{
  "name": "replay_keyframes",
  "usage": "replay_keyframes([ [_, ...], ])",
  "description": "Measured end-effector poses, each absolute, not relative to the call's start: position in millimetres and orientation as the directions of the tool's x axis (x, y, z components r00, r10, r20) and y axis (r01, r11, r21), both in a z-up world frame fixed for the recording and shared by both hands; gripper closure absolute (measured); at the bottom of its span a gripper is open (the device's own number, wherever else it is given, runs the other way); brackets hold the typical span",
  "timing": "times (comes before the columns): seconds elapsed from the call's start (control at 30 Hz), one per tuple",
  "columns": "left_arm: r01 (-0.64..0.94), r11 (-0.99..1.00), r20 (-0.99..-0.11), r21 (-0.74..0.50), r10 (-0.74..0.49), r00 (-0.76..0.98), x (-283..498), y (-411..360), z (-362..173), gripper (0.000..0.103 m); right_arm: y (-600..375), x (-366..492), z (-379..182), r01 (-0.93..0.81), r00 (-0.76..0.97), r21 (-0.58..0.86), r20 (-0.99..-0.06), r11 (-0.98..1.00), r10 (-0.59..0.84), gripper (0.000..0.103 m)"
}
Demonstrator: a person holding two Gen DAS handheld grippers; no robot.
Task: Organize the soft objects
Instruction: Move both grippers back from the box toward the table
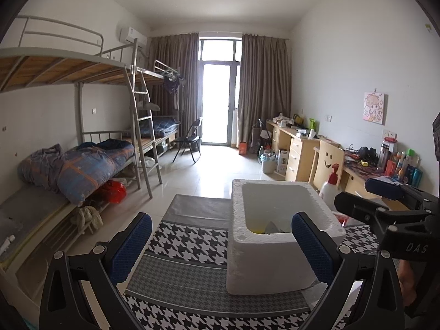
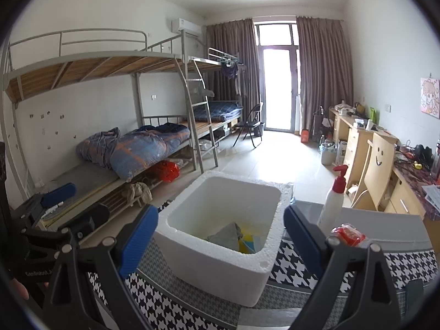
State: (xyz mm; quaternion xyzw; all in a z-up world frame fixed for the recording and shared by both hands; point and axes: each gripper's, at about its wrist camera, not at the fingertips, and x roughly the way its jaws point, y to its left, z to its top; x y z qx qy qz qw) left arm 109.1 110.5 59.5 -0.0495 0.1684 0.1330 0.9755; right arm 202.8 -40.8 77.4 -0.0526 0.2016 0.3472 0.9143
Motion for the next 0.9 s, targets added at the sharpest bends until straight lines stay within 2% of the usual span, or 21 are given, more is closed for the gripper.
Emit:
replay_keyframes([
  [0.9,-0.145,0.985,-0.259,-0.093,0.117,0.959,71.7,71.1,62.8,0.001,-92.0,165.4,74.9,-0.587,0.751,0.068,-0.327,0.807,0.574,0.008],
])
